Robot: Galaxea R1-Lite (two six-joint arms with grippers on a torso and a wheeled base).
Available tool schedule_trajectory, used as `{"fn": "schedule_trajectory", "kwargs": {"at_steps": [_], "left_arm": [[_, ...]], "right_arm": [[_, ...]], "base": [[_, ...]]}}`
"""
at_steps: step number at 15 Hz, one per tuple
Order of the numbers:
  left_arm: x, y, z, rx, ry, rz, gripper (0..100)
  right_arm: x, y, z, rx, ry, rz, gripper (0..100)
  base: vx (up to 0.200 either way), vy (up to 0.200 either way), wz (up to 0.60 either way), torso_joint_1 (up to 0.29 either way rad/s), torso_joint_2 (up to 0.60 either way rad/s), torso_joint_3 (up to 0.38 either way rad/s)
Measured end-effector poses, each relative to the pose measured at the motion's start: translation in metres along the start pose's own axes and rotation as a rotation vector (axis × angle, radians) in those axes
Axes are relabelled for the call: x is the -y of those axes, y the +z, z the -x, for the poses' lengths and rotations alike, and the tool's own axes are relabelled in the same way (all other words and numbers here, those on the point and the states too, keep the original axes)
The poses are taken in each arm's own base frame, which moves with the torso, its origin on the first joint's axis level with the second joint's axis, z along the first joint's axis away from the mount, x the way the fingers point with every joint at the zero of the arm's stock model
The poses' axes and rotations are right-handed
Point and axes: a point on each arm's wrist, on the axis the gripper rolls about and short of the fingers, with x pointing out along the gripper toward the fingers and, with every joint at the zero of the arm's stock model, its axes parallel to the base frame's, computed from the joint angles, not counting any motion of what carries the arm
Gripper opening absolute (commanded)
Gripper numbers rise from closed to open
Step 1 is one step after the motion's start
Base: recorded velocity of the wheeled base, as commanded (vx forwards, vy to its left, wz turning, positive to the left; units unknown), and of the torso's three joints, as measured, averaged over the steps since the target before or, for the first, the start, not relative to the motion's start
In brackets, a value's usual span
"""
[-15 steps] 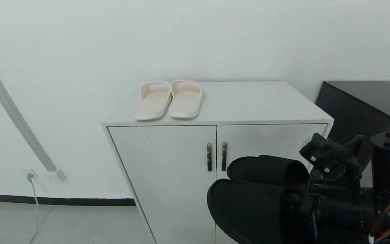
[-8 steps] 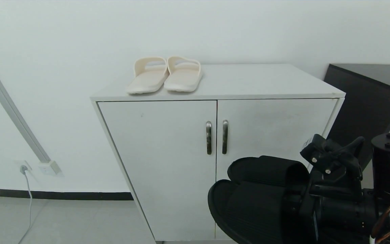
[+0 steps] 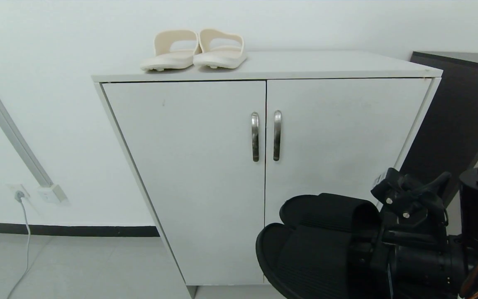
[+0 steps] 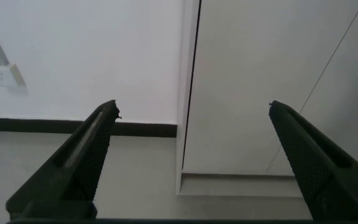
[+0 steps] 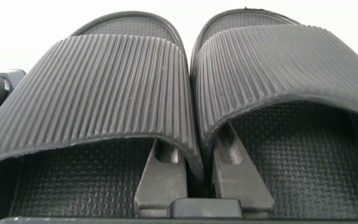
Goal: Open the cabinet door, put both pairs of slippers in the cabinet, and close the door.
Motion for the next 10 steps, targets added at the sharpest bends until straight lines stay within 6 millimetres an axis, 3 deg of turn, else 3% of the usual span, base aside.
{"fn": "schedule_trajectory", "kwargs": {"at_steps": [6, 10], "left_arm": [[0.001, 0.007, -0.001, -0.003, -0.018, -0.053, 100], [0.006, 0.057, -0.011, -0.026, -0.13, -0.018, 100]], "right_arm": [[-0.001, -0.002, 0.004, 0.014, 0.002, 0.027, 0], [-0.001, -0.002, 0.005, 0.013, 0.0, 0.029, 0]], "base": [[0.0, 0.0, 0.0, 0.0, 0.0, 0.0], [0.0, 0.0, 0.0, -0.001, 0.11, 0.074]]}}
